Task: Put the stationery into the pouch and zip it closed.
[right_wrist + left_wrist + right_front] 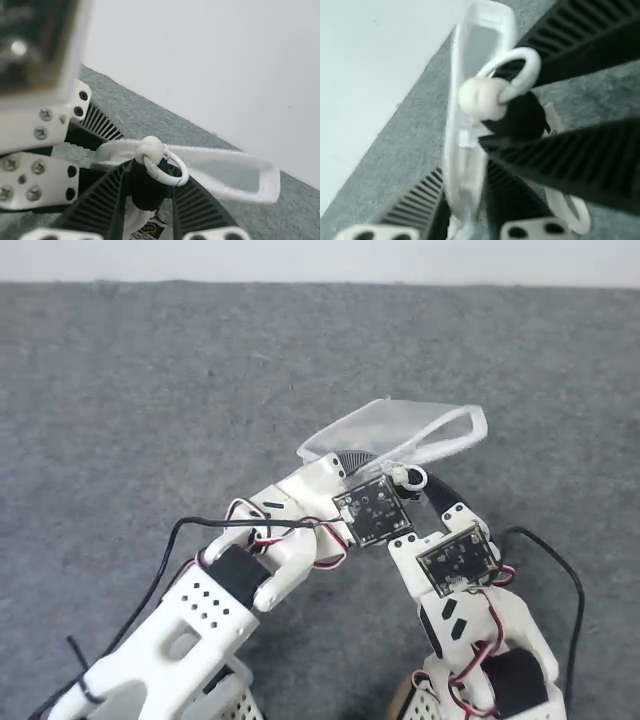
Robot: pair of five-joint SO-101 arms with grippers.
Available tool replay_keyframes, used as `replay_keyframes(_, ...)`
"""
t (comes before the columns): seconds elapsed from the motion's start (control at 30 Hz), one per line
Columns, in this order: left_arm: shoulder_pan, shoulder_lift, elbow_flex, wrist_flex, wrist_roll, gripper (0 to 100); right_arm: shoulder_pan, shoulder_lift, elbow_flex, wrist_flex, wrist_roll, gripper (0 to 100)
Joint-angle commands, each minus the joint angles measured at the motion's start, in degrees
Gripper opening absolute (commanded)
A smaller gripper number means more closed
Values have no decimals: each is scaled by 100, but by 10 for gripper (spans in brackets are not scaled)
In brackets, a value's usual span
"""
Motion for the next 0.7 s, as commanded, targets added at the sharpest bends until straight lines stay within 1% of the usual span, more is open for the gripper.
replay_keyframes(0.0,-26,-141,-330,-141,185,10,92,-127,-360,-22,-79,5)
replay_keyframes(0.13,-132,-308,-171,-149,484,9,242,-127,-343,-136,-88,5)
replay_keyframes(0.27,-202,-413,-4,-158,554,9,479,-119,-343,-338,-97,6)
replay_keyframes(0.4,-176,-413,75,-141,686,9,558,-110,-290,-505,-387,6)
replay_keyframes(0.57,-176,-422,207,-158,695,9,954,-110,123,-1235,-448,6)
replay_keyframes(0.67,-176,-422,207,-158,695,9,1147,-110,167,-1411,-738,6)
